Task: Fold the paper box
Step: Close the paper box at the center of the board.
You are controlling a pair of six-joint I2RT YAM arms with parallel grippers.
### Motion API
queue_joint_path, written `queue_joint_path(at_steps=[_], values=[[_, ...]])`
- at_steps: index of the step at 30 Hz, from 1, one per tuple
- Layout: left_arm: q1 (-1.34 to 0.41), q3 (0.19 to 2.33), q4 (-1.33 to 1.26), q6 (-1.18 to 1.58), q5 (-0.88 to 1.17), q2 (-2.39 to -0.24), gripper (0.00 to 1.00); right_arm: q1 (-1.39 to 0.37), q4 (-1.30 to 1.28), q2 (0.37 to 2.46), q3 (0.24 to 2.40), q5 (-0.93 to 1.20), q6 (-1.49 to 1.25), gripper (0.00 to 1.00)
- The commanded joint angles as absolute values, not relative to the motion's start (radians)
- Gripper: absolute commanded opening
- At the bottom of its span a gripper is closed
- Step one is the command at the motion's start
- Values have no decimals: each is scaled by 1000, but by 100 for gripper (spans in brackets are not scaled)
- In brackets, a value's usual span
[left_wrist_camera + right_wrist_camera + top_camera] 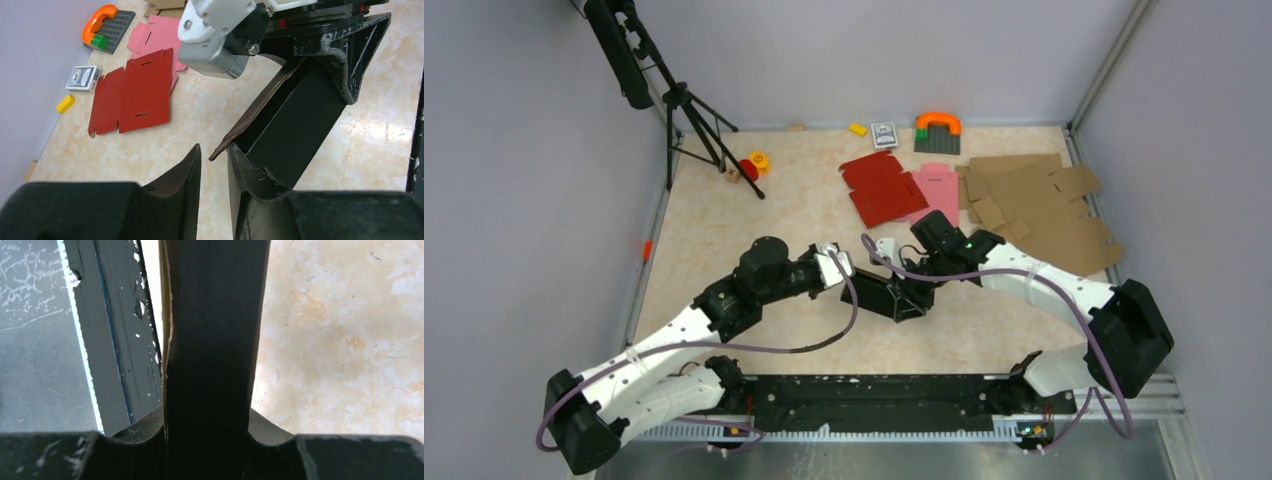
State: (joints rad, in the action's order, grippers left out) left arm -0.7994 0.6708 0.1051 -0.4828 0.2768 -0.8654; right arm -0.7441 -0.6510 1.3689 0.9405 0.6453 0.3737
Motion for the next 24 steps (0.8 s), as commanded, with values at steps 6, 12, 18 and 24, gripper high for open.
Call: queue_joint_path(at_steps=[6,12,18,24], values=[[-805,720,74,-441,281,-889,4,-762,-604,1356,965,651,371,1],[-847,736,28,-312,182,-902,0,-797,-537,1366,957,533,314,0],[-850,722,-28,-110,91,-920,0,-824,-465,1374,929,417,272,0],[-851,736,-6,-5,40,-928,0,-840,-444,1383,923,376,268,0]])
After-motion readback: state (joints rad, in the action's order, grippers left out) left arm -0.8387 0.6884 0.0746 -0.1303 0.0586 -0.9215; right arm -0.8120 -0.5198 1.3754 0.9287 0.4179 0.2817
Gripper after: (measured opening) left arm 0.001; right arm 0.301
